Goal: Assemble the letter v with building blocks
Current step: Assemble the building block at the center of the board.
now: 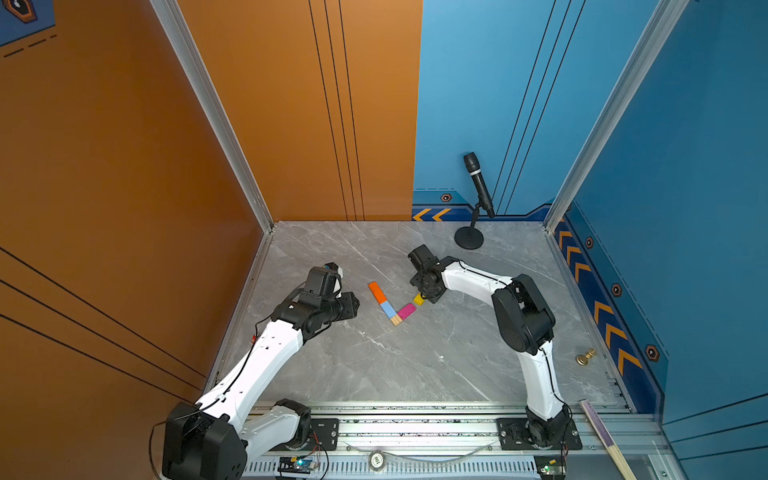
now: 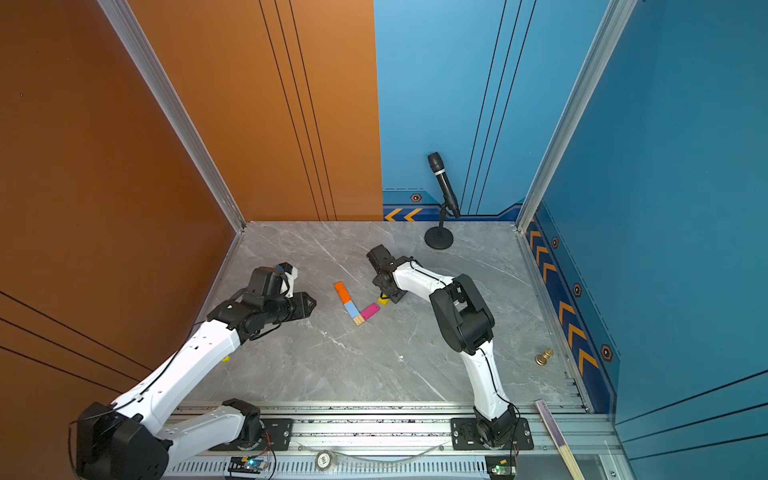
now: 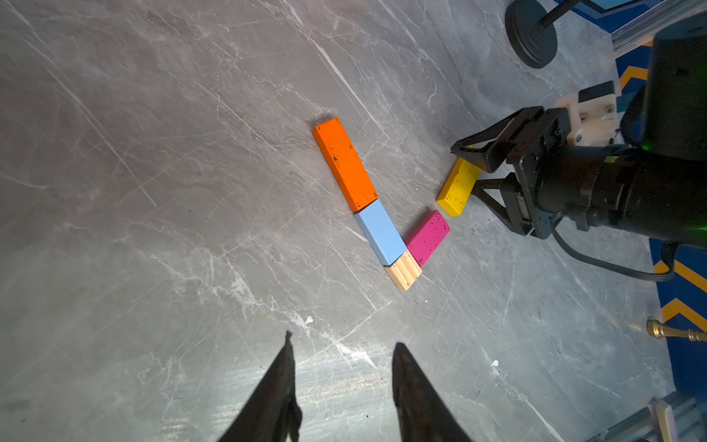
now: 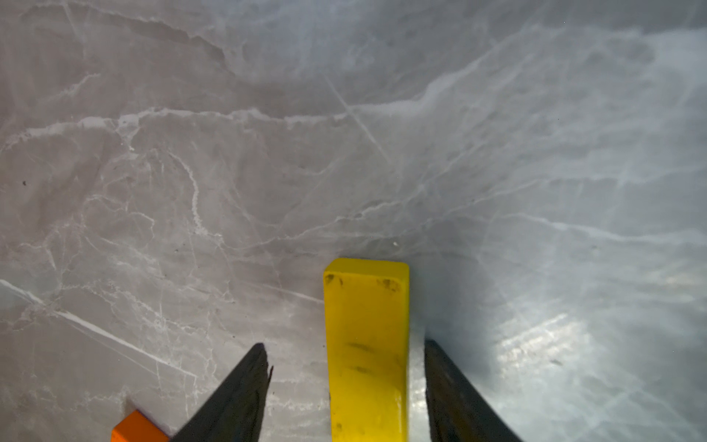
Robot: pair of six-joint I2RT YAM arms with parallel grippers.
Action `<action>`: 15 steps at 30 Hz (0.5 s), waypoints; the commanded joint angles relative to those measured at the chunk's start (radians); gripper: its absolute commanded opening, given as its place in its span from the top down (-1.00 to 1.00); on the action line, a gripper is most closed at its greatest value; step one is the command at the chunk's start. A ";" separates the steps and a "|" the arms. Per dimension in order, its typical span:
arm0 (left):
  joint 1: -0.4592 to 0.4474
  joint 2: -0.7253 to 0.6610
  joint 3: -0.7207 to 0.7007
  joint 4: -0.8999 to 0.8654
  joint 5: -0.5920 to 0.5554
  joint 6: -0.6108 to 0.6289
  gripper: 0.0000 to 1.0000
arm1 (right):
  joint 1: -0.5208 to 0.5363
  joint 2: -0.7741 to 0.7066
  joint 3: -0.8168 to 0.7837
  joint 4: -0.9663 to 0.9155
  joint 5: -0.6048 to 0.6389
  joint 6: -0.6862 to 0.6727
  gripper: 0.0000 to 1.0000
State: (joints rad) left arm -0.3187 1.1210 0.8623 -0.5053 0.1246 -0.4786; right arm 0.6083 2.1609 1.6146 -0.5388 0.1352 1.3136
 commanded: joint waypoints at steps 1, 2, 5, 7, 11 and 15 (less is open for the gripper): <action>0.011 -0.016 -0.018 -0.024 0.019 0.018 0.14 | 0.003 -0.010 -0.011 -0.036 -0.007 0.000 -0.44; 0.010 -0.017 -0.019 -0.024 0.019 0.018 0.14 | 0.004 -0.017 -0.016 -0.031 -0.011 -0.001 -0.48; 0.012 -0.018 -0.019 -0.023 0.022 0.019 0.14 | 0.005 -0.040 -0.036 -0.018 -0.013 -0.002 -0.77; 0.012 -0.018 -0.020 -0.024 0.021 0.020 0.14 | 0.004 -0.054 -0.047 -0.011 -0.009 -0.011 -0.97; 0.015 -0.023 -0.021 -0.024 0.023 0.019 0.14 | 0.005 -0.079 -0.063 -0.005 0.005 -0.027 -0.99; 0.015 -0.027 -0.023 -0.024 0.021 0.017 0.14 | 0.004 -0.137 -0.076 0.006 0.002 -0.043 -0.99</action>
State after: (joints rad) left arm -0.3130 1.1168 0.8516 -0.5064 0.1318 -0.4751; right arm 0.6083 2.0903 1.5513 -0.5240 0.1284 1.2999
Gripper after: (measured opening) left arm 0.431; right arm 0.994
